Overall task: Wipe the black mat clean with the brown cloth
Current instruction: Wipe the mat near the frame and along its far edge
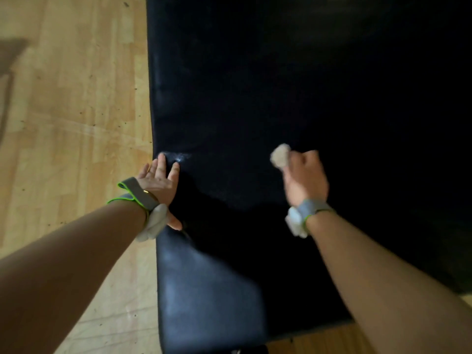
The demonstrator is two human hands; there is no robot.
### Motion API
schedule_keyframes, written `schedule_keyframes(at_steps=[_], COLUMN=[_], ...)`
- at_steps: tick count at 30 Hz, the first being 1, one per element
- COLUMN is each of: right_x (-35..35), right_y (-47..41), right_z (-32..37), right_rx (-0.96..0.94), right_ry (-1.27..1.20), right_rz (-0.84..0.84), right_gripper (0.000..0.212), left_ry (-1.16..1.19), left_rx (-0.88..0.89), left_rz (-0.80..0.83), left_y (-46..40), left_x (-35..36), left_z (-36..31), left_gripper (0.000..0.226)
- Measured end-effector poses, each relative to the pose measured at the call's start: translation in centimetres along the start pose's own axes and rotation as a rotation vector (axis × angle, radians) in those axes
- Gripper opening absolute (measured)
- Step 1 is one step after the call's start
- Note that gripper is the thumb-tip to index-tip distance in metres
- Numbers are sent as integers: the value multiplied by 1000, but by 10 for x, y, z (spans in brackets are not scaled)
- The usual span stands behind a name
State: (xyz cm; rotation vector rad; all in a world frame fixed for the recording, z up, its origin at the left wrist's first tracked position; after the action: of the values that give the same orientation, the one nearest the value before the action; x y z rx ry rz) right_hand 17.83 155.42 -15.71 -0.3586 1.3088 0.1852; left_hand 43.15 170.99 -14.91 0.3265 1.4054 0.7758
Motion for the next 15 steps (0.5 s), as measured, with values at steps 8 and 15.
schedule_keyframes(at_steps=[8,15], right_x=[11,2], right_y=[86,52], right_z=[108,65], right_rx=[-161,-313], right_ry=[-145,25], right_rz=[231,81], right_gripper=[15,17], left_ry=[7,-20], left_rx=[-1,-10], left_rz=[2,16], left_y=[0,1], left_x=[0,1], left_z=[-1,-2], left_gripper=[149,148])
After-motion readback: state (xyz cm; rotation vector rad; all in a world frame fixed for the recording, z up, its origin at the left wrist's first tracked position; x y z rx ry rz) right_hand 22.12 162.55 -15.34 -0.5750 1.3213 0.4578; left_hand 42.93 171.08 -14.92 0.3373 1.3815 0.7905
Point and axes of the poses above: each hand's wrist, its own y-axis away from the middle knuckle, its own x-axis out of the palm, z = x × y, the point moved 5 cm from there along -y, towards the middle knuckle, and after that the axes turned 3 degrees about -z, right-handed, at the moved point
